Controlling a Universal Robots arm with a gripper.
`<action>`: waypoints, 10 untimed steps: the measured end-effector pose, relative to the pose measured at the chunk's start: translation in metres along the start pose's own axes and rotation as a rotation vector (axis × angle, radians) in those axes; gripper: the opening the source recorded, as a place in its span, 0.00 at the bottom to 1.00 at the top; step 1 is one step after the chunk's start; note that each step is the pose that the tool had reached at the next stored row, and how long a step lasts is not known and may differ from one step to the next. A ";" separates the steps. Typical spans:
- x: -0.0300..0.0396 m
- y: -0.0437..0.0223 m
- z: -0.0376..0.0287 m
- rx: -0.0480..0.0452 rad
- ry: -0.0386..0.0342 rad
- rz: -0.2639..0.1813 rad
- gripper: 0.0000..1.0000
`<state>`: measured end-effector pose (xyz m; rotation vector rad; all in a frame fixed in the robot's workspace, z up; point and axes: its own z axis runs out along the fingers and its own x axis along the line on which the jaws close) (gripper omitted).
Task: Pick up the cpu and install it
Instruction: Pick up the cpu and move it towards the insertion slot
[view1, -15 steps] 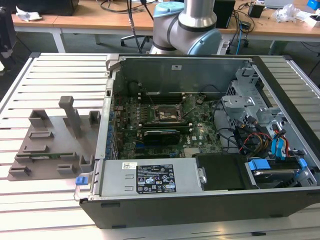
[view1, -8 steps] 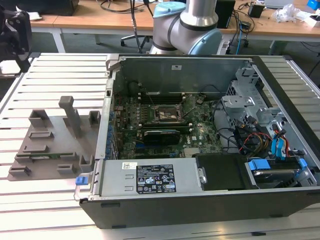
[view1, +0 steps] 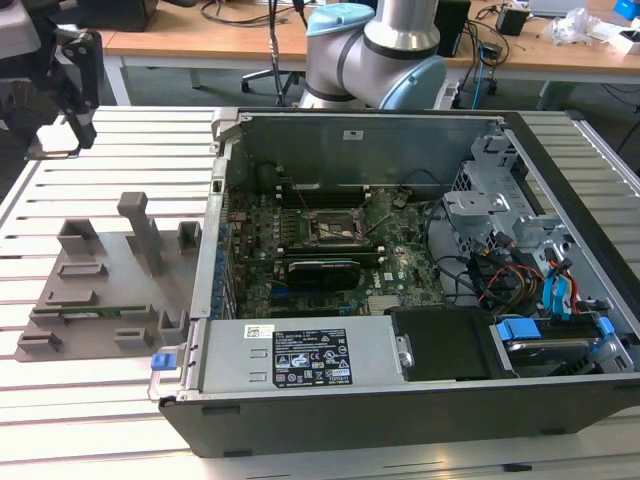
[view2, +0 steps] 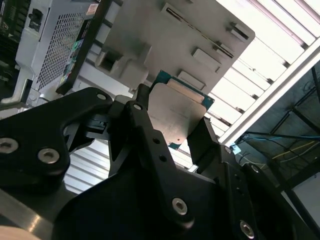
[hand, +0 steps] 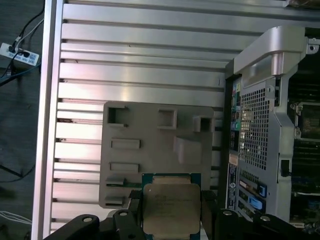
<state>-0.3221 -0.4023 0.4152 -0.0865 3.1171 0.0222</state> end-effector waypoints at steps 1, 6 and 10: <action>-0.0039 -0.0002 0.0002 0.0000 0.0000 0.000 0.55; -0.0235 -0.0013 0.0009 0.0000 0.0001 0.000 0.55; -0.0374 -0.0021 0.0015 0.0001 0.0002 0.000 0.55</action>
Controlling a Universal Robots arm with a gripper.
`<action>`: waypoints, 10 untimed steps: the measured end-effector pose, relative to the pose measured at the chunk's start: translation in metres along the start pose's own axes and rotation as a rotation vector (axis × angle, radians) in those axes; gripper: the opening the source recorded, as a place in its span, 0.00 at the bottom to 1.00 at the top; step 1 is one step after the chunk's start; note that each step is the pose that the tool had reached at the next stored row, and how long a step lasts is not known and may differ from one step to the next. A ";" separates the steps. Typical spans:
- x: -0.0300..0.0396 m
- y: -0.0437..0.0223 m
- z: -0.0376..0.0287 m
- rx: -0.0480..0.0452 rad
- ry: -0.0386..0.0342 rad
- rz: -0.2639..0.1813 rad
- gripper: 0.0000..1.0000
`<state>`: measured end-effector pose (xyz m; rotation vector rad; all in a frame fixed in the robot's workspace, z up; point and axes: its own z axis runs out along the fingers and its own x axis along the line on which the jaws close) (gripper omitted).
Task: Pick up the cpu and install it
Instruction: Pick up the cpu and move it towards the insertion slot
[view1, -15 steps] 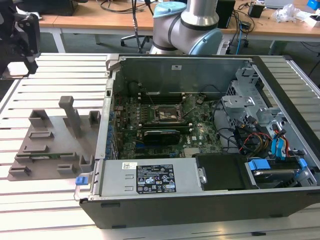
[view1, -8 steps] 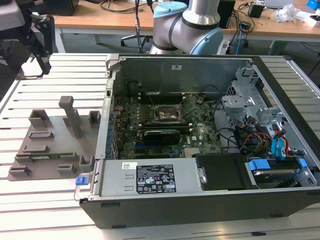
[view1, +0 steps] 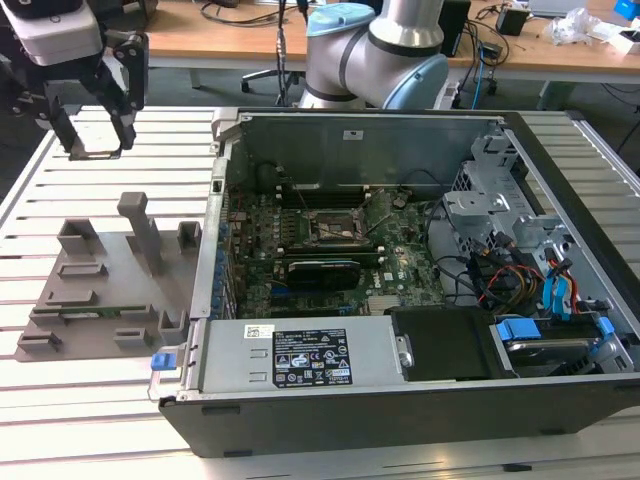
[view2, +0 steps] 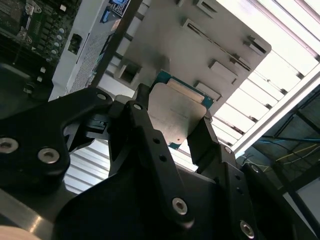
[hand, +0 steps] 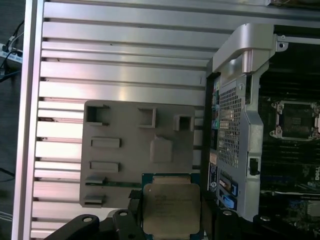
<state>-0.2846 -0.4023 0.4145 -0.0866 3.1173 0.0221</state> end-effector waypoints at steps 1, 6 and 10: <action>-0.0058 -0.0003 0.0003 0.0000 0.0000 0.000 0.55; -0.0201 -0.0011 0.0008 0.0000 0.0003 0.000 0.55; -0.0304 -0.0017 0.0012 -0.0001 0.0003 0.000 0.55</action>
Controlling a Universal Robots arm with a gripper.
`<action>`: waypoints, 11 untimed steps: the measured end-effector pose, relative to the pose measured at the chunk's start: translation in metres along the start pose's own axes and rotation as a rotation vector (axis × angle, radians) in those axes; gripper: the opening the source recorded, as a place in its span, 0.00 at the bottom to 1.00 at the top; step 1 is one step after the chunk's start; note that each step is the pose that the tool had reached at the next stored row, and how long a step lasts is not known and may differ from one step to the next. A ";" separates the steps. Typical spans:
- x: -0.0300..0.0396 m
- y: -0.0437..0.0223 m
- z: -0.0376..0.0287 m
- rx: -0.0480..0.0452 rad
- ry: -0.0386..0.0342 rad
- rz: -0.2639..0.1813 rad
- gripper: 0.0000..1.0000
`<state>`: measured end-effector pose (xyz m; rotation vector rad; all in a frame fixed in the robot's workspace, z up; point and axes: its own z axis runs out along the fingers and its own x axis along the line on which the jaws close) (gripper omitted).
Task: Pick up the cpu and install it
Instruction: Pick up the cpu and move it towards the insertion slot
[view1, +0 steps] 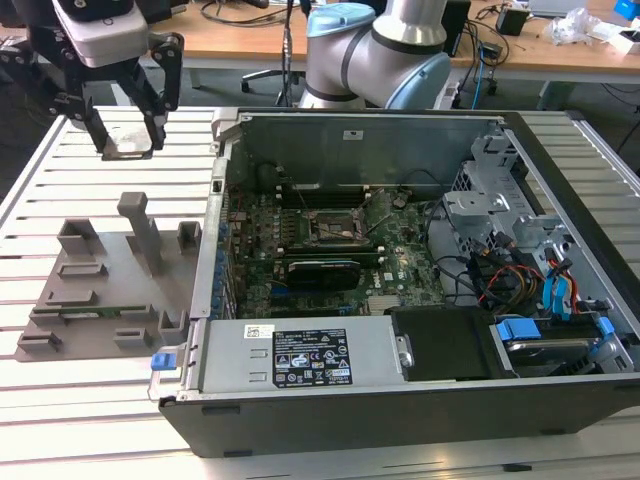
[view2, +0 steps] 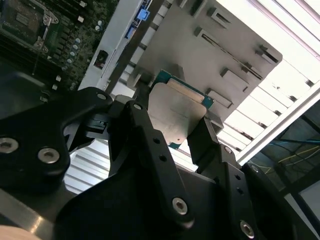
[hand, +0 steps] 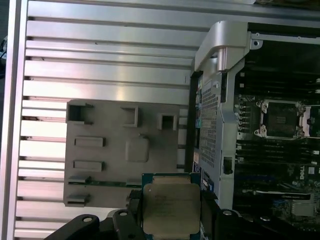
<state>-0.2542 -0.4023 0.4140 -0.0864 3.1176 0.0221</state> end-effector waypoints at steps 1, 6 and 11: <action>-0.0034 -0.0002 0.0001 0.0000 0.0001 0.000 0.55; -0.0184 -0.0010 0.0008 -0.0001 0.0006 0.000 0.55; -0.0366 -0.0021 0.0017 0.0000 0.0015 0.000 0.55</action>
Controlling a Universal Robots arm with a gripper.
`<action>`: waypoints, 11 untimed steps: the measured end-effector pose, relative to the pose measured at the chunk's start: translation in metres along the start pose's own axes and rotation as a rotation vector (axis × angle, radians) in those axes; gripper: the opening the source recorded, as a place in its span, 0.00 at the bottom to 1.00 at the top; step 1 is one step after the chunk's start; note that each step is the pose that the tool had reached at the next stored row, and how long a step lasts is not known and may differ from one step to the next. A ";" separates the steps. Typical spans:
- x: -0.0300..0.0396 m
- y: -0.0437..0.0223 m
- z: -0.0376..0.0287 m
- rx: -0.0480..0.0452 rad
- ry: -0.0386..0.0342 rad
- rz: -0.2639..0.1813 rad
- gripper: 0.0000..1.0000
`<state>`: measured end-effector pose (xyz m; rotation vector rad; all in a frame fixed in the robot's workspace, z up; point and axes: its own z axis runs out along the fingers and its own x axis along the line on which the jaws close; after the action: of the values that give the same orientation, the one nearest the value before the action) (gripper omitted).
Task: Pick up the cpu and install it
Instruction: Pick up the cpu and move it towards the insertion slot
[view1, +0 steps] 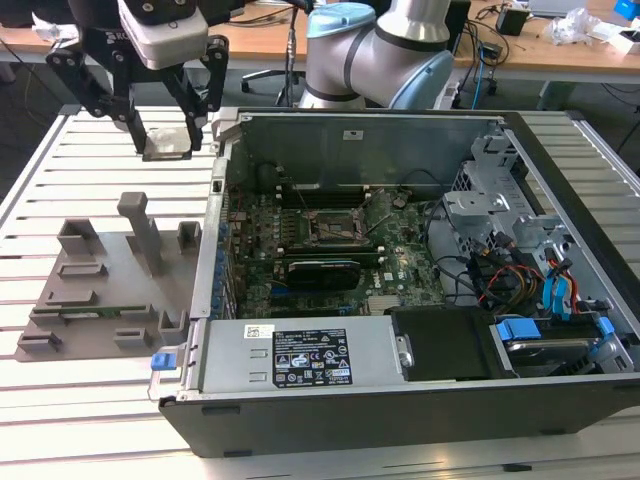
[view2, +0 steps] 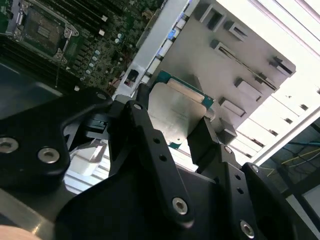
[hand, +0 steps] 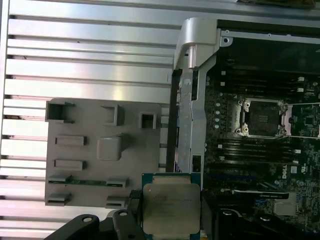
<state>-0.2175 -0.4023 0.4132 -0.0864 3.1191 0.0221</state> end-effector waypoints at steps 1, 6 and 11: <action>-0.0024 -0.0001 0.0001 -0.0001 0.0000 0.000 0.55; -0.0157 -0.0009 0.0007 0.0000 0.0002 0.000 0.55; -0.0318 -0.0018 0.0015 0.0000 0.0008 0.000 0.55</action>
<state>-0.1856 -0.4023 0.4123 -0.0866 3.1199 0.0221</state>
